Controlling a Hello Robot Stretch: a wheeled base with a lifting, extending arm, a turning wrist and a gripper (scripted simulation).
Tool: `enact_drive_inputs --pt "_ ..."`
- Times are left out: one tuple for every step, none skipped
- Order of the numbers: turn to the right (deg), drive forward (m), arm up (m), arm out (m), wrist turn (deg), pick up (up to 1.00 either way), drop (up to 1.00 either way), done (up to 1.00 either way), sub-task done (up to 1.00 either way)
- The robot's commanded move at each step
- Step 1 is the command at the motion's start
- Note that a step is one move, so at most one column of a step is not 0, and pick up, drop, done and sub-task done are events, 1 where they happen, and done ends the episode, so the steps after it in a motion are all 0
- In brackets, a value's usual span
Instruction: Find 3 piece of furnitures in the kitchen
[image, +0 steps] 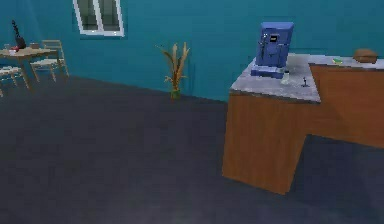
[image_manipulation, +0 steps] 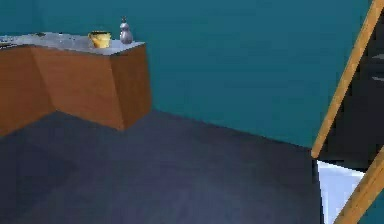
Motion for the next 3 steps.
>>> enact_drive_inputs --pt "24.0 0.0 0.0 0.0 0.0 0.0 0.0 0.0 0.0" --pt "0.0 0.1 0.0 0.0 0.0 0.0 0.0 0.0 0.0" --pt "-45.0 0.0 0.0 0.0 0.0 0.0 0.0 0.0 0.0"
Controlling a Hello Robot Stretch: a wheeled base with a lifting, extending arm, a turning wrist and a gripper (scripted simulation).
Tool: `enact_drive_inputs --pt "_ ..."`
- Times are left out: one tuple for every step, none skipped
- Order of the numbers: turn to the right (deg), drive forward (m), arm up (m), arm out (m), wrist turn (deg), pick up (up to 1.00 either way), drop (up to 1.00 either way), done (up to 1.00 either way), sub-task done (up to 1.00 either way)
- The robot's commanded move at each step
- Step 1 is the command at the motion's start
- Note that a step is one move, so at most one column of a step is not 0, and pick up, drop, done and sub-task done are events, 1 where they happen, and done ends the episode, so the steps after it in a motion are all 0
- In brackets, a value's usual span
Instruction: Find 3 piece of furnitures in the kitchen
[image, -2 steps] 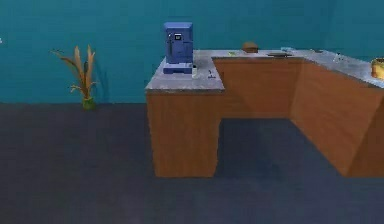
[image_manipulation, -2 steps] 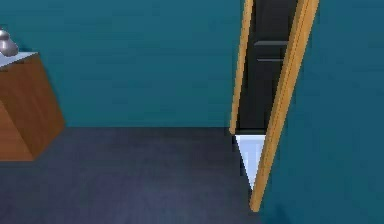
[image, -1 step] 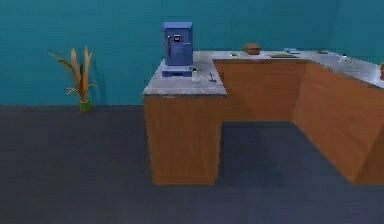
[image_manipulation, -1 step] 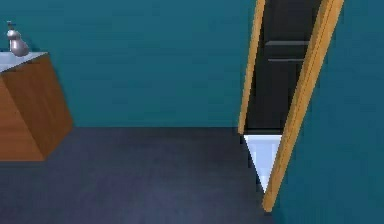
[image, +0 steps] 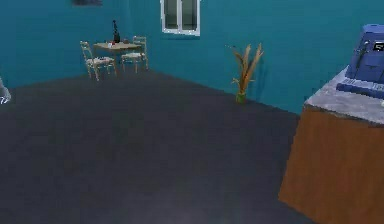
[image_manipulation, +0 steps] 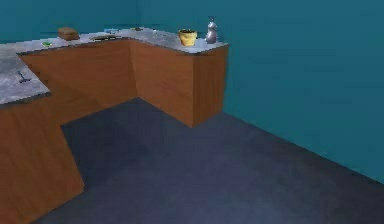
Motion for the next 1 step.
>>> enact_drive_inputs --pt "-21.0 0.0 0.0 0.0 0.0 0.0 0.0 0.0 0.0"
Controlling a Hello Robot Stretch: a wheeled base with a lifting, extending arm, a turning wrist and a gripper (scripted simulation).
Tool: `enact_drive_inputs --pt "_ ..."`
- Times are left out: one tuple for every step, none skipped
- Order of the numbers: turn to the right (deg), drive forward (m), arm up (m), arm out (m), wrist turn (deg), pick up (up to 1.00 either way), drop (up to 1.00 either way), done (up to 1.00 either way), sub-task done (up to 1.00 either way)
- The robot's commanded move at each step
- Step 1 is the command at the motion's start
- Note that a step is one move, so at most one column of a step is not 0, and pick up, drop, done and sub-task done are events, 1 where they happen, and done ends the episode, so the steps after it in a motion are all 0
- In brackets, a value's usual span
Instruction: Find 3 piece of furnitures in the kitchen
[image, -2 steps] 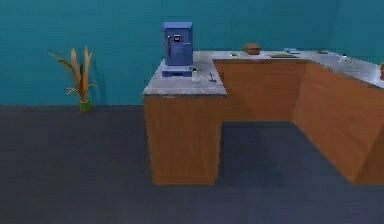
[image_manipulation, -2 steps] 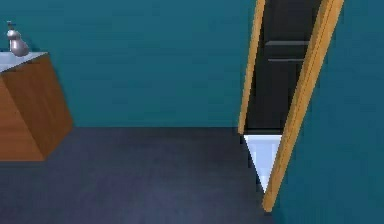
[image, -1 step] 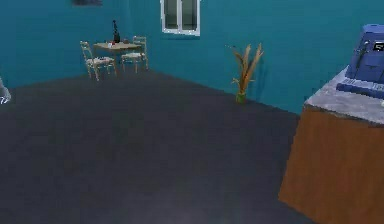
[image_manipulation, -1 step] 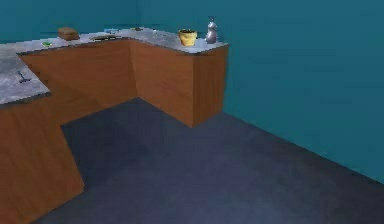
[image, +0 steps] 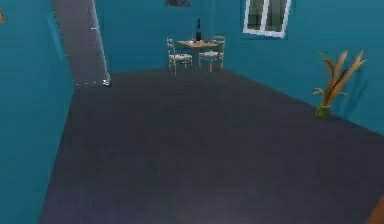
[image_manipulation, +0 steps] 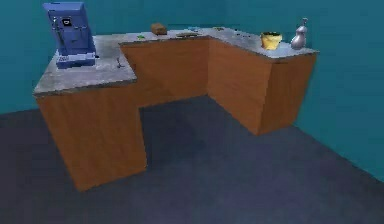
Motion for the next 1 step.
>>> enact_drive_inputs --pt "0.0 1.0 0.0 0.0 0.0 0.0 0.0 0.0 0.0"
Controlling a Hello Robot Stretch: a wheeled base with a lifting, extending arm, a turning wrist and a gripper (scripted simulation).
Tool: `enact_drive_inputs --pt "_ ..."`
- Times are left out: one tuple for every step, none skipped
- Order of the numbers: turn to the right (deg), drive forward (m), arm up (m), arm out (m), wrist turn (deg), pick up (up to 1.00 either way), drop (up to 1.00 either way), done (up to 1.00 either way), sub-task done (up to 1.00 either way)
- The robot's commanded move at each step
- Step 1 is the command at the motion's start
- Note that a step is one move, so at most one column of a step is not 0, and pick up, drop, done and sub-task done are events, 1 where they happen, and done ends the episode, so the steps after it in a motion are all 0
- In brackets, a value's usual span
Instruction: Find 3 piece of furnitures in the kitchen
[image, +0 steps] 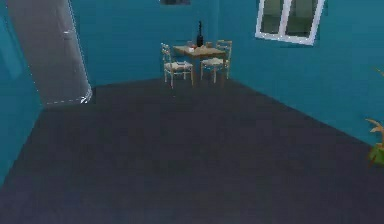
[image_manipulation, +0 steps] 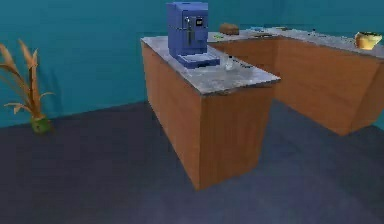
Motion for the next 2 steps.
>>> enact_drive_inputs --pt "0.0 1.0 0.0 0.0 0.0 0.0 0.0 0.0 0.0" --pt "-3.0 0.0 0.0 0.0 0.0 0.0 0.0 0.0 0.0"
